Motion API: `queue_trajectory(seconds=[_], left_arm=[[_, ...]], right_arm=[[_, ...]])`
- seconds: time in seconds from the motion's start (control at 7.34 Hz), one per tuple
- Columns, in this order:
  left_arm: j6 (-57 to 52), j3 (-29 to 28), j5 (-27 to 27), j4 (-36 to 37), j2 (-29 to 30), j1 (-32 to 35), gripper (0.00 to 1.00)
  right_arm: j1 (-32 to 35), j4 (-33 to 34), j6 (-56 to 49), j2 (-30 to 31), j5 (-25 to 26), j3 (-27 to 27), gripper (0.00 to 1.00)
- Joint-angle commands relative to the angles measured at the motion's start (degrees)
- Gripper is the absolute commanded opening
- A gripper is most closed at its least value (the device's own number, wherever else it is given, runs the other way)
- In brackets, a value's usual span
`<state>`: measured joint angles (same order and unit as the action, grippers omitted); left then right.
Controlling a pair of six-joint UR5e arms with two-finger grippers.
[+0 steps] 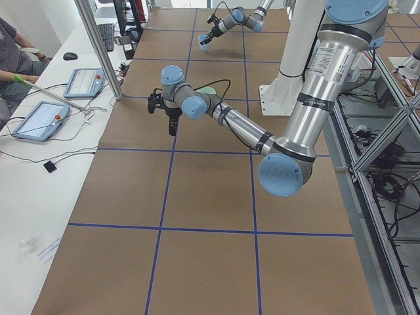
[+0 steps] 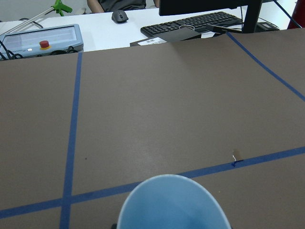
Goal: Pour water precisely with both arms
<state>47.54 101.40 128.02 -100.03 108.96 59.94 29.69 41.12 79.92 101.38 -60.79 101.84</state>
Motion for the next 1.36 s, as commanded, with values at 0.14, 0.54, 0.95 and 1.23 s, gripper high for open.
queue_trajectory(seconds=[0.14,0.54,0.95,1.23], left_arm=[[0.1,1.1,0.0,0.2,-0.4,0.1,1.0],[0.8,1.6,0.0,0.3,-0.5,0.1,1.0],[1.6,1.5,0.0,0.3,-0.5,-0.1,1.0],[1.6,1.4,0.0,0.3,-0.5,-0.1,1.0]], right_arm=[[2.9,-15.6,-4.5,0.8,-5.0,-8.3,0.55],[3.5,-15.6,-4.6,0.8,-5.1,-7.9,1.0],[3.9,-15.6,-4.8,0.9,-5.1,-5.7,1.0],[5.2,-15.6,-6.7,3.4,-5.8,-3.2,1.0]])
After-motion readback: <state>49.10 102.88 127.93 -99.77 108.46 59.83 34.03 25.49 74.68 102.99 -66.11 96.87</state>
